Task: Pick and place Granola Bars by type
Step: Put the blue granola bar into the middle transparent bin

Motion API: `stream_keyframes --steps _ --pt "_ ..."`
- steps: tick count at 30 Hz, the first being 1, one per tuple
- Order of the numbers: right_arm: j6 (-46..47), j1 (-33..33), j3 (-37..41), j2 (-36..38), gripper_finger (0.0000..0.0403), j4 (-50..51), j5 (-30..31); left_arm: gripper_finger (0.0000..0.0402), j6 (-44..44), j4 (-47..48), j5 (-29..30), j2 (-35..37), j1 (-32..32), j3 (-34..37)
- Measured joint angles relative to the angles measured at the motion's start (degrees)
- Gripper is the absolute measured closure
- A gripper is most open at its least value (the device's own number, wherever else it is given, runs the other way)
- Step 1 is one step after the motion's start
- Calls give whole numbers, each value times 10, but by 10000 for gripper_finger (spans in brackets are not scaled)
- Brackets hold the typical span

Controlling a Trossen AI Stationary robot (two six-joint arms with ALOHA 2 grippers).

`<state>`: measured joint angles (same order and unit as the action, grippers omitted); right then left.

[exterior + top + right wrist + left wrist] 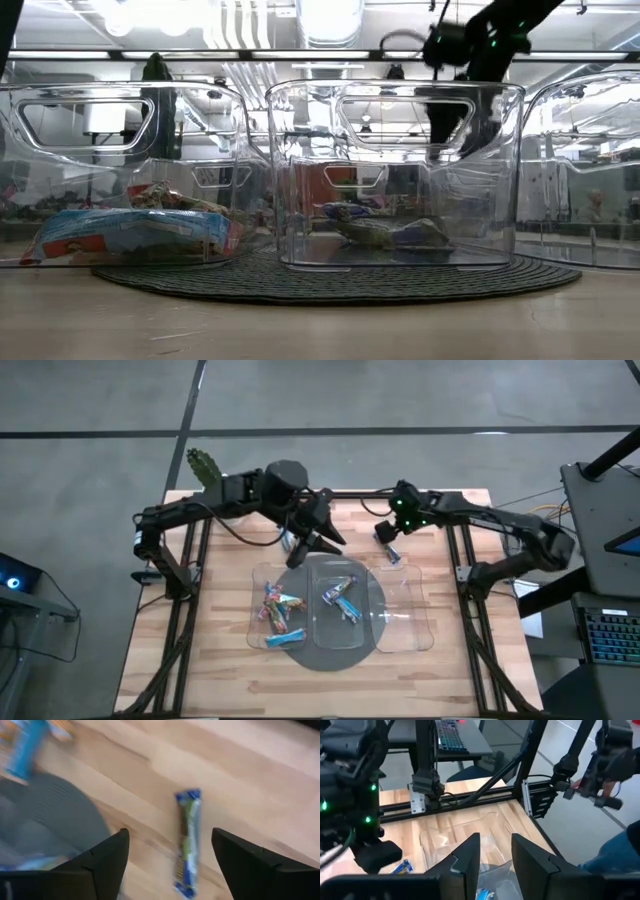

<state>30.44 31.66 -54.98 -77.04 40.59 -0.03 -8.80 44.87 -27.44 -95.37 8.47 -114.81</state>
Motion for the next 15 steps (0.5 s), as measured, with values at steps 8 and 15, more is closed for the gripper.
stream_keyframes --steps 8,15 --pt "-48 15 0 -87 123 8 27 307 20 2 20 2 9 6" --pt "-84 16 -10 -152 133 7 29 307 28 4 34 3 13 7"
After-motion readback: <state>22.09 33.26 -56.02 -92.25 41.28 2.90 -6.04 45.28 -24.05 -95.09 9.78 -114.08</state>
